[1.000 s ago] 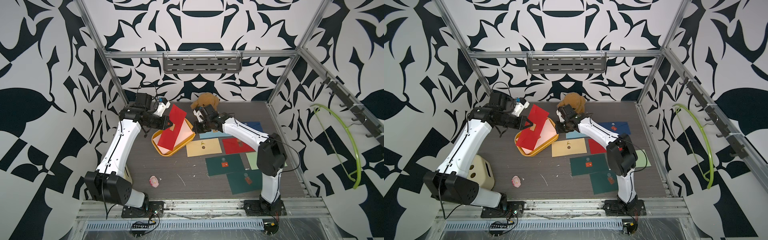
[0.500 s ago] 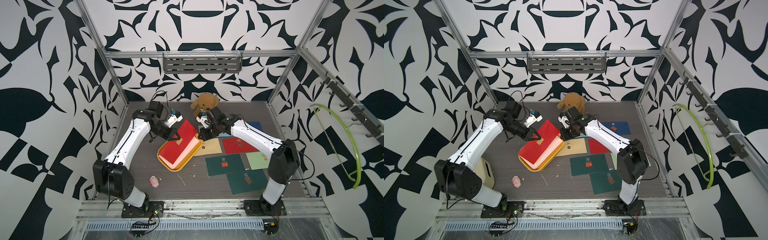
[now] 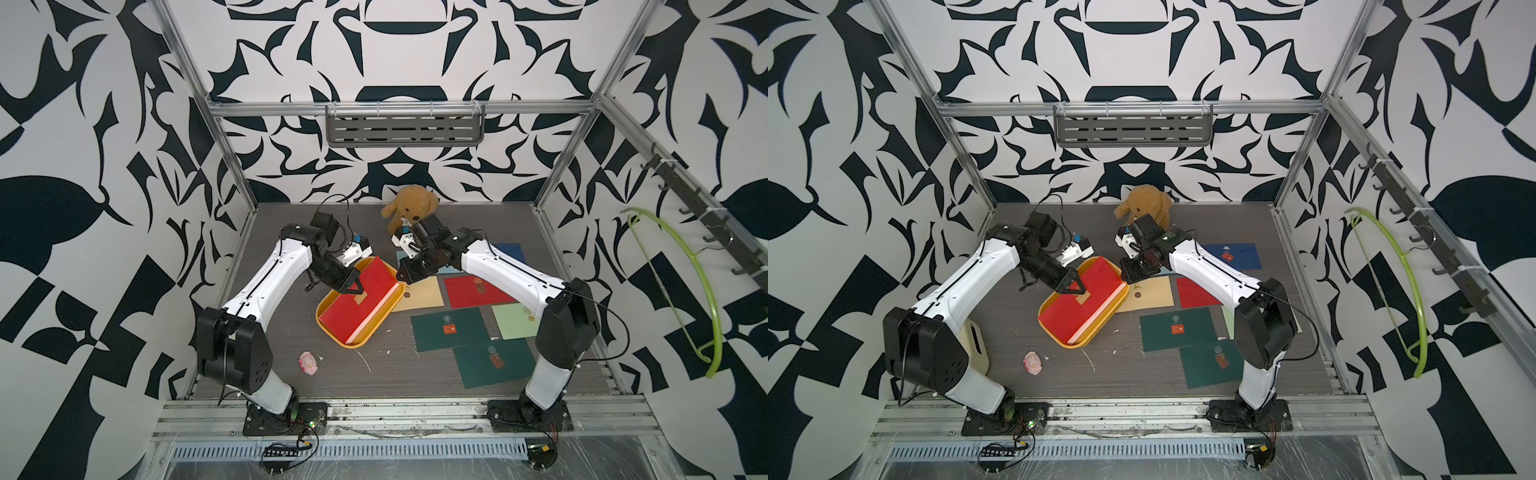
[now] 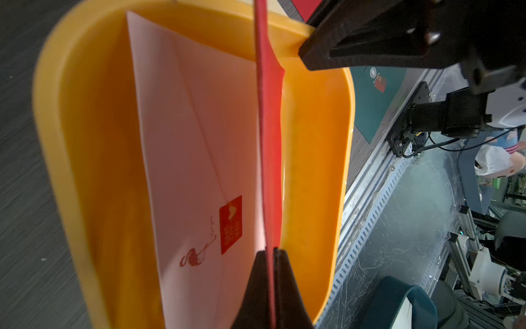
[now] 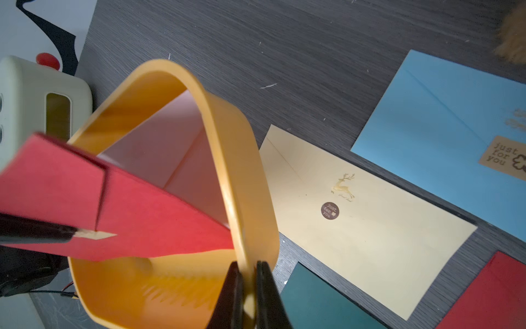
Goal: Put the sealed envelopes into the storage box
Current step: Place the envelope in the storage box, then place the storage box at the center of the board.
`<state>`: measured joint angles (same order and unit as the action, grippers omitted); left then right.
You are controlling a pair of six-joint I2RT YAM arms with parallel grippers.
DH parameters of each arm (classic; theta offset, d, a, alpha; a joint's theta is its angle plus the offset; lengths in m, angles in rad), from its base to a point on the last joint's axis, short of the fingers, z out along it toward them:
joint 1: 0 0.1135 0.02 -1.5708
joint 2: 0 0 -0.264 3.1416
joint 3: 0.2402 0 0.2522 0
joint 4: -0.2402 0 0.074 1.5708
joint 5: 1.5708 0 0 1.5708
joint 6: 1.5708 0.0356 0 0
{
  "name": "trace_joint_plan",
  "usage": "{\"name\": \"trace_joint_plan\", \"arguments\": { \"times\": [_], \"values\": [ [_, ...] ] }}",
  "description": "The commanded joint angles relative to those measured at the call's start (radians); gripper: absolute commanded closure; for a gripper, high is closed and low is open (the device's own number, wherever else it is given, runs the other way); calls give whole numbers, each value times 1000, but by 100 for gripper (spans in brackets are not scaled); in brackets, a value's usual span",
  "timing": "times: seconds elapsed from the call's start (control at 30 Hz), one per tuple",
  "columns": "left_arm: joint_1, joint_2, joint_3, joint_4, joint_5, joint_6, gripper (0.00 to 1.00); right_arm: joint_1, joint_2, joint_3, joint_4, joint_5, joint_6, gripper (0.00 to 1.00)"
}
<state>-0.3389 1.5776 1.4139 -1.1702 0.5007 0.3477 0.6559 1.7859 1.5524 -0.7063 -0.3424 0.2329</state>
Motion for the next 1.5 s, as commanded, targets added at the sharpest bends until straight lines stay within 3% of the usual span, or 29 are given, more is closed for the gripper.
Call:
{"name": "trace_joint_plan", "arguments": {
  "times": [0.0,0.1,0.3,0.47,0.6,0.93,1.1,1.17,1.2,1.37,1.47],
  "values": [
    [-2,-1,-17,-23,-33,-8,100,-9,-57,12,31,-26,-8,100],
    [-2,12,-23,-11,-32,-31,100,-8,-66,7,54,-41,6,100],
    [-12,-12,-73,59,-72,-70,86,-10,-70,8,78,-61,24,100],
    [-12,-42,-74,102,-80,-103,83,-10,-70,-1,98,-73,40,100],
    [-12,-62,-73,115,-87,-111,75,-10,-72,-14,114,-78,50,100],
    [-11,-150,33,207,-376,-168,54,-9,-49,-21,119,-70,60,100],
    [-11,-181,67,272,-469,-244,32,-10,-27,-16,168,-36,117,100],
    [-10,-190,77,285,-475,-260,28,-10,-13,-16,208,-10,166,100],
    [-11,-195,81,294,-490,-273,0,-10,-3,-14,229,12,193,100],
    [3,-222,85,348,-612,-323,1,-10,61,4,324,88,305,100],
    [3,-249,54,457,-748,-363,0,-8,103,23,383,126,363,100]
  ]
}}
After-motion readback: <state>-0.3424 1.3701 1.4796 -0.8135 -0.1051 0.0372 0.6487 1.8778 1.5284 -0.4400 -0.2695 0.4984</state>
